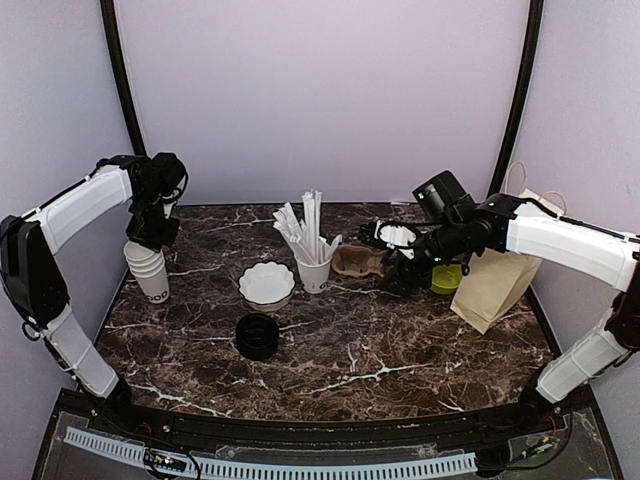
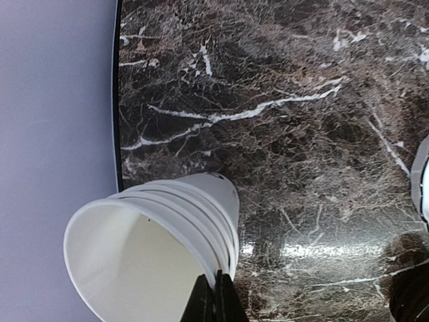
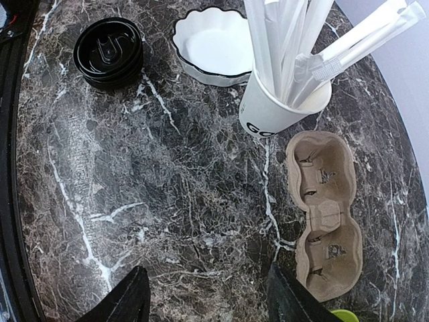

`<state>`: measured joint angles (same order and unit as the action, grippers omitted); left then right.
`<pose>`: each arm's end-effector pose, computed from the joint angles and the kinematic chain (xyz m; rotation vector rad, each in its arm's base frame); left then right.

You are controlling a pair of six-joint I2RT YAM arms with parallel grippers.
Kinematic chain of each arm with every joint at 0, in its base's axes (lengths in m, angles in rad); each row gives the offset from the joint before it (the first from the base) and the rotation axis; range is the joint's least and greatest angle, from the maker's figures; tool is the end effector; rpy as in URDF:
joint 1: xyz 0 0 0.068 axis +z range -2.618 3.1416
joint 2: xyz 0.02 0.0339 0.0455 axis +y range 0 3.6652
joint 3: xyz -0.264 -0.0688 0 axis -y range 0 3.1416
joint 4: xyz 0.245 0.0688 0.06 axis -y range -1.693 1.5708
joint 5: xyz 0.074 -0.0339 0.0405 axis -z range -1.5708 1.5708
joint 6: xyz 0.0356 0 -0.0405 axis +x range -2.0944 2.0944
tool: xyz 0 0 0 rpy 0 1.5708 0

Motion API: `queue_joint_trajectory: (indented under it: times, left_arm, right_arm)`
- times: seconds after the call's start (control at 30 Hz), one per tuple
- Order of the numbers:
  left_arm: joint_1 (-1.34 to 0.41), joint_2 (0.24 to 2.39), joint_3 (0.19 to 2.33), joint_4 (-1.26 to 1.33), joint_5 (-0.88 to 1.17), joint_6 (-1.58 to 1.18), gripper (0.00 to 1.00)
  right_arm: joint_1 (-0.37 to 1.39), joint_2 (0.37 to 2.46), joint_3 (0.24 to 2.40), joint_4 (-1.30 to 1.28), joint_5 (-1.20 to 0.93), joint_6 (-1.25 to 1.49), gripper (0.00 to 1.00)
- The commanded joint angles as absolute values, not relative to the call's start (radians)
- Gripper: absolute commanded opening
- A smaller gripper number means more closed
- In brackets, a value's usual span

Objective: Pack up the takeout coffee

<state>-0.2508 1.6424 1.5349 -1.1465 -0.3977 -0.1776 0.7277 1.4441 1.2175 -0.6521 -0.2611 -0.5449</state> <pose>0.3155 -0.0666 0.3087 0.0120 2.7182 0.4427 0.2239 0.2117 0.2954 -1.5473 1.8993 0.4005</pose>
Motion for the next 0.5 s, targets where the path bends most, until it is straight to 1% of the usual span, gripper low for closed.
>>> queue_joint_trajectory:
  times: [0.0,0.1,0.17,0.27,0.33,0.43,0.47]
  left_arm:
    - [-0.251,1.496,1.539,-1.089,-0.354,-0.179,0.00]
    - [-0.239,1.521,1.557,-1.119,-0.292,-0.172,0.00]
    - [-0.239,1.533,1.554,-1.143,-0.335,-0.186,0.00]
    - [-0.238,1.509,1.538,-1.104,-0.262,-0.173,0.00]
    - [-0.238,1.506,1.564,-1.106,-0.221,-0.166,0.00]
    - [-0.239,1.531,1.576,-1.132,-0.310,-0.162,0.00]
    - [-0.231,1.545,1.615,-1.167,-0.240,-0.155,0.00]
  right_arm:
    - [0.740,1.419,1.217,-0.641,-0.267,-0.546,0.60]
    - [0.741,1.430,1.220,-0.643,-0.279,-0.546,0.60]
    - [0.741,1.438,1.227,-0.648,-0.286,-0.546,0.60]
    - [0.741,1.441,1.230,-0.647,-0.291,-0.546,0.60]
    - [0.742,1.444,1.232,-0.647,-0.298,-0.545,0.60]
    - [0.743,1.448,1.233,-0.648,-0.307,-0.542,0.61]
    - [0.745,1.451,1.234,-0.650,-0.307,-0.541,0.61]
